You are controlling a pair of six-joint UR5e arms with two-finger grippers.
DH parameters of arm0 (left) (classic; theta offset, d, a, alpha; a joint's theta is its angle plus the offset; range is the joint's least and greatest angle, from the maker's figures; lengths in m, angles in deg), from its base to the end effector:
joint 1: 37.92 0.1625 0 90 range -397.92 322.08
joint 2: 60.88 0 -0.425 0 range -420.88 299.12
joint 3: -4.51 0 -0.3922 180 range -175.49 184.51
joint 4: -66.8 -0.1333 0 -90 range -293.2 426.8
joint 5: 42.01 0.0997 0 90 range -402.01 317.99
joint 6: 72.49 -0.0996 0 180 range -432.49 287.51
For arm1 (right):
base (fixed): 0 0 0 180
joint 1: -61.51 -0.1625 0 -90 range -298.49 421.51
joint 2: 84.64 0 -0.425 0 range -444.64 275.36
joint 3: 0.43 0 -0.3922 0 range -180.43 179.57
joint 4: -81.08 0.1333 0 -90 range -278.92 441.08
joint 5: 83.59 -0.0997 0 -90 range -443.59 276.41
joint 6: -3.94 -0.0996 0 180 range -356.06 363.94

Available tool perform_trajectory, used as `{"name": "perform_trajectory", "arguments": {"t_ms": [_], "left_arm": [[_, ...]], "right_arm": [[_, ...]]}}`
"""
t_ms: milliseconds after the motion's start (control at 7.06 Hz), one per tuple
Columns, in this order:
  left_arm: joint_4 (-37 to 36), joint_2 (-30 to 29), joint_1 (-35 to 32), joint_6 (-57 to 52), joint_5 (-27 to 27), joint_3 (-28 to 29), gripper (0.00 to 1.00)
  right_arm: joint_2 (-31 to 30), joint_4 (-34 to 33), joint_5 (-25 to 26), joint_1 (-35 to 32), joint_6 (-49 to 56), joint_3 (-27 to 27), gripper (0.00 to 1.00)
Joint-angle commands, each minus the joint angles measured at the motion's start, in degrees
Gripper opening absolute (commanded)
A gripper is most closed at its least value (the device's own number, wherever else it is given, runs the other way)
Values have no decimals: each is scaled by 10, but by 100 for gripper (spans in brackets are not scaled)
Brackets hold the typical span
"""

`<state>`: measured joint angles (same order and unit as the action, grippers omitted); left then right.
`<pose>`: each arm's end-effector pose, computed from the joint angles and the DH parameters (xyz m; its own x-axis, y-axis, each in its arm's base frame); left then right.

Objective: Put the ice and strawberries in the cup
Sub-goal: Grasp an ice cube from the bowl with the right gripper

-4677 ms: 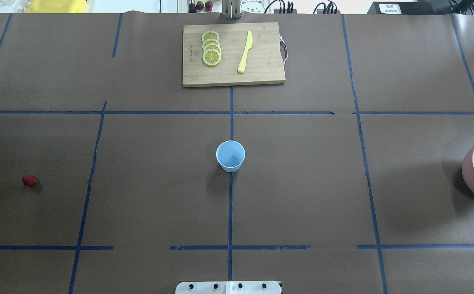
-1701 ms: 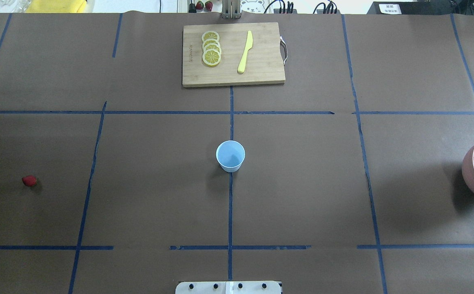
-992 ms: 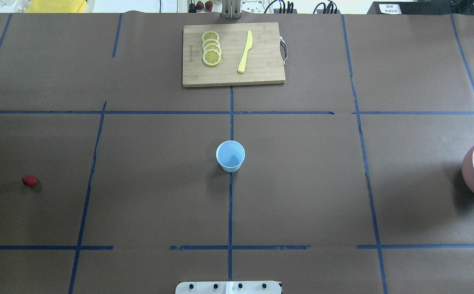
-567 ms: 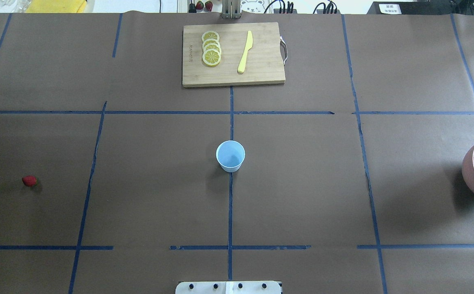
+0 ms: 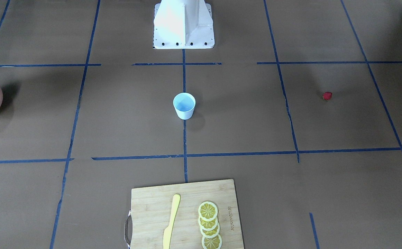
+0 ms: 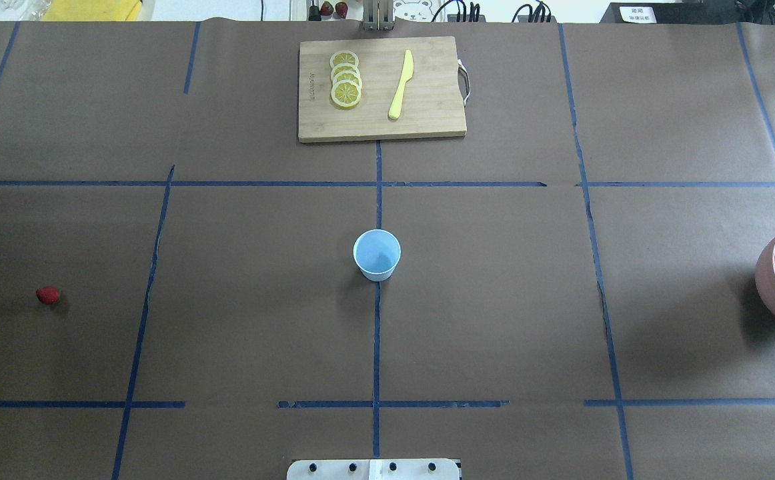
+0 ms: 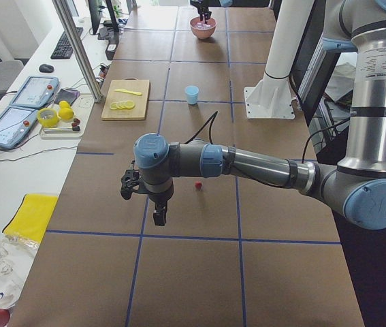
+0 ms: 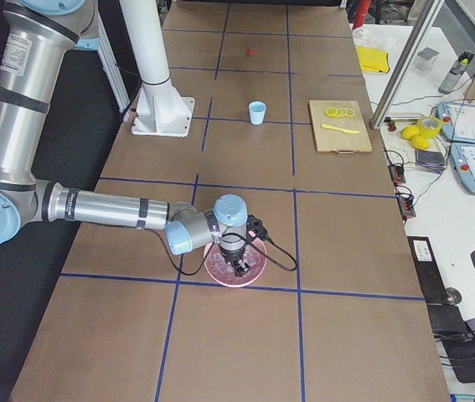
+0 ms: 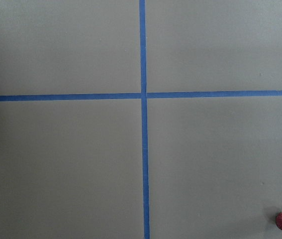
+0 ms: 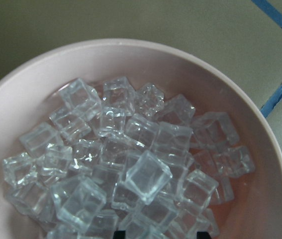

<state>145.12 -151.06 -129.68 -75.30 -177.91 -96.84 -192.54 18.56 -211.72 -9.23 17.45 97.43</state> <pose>-0.0766 -0.4830 0.5787 0.6962 0.0258 -0.7174 -0.0034 0.9995 0.0326 -0.0556 -0.3769 0.6802 0.5892 -0.6326 0.5027 0.4652 0.7743 0.4290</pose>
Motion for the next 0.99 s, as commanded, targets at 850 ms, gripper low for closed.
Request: {"name": "perform_trajectory", "arguments": {"t_ms": [850], "left_arm": [[-1, 5, -1, 1, -2, -17, 100]], "right_arm": [[-14, -38, -23, -77, -81, 110, 0]]}}
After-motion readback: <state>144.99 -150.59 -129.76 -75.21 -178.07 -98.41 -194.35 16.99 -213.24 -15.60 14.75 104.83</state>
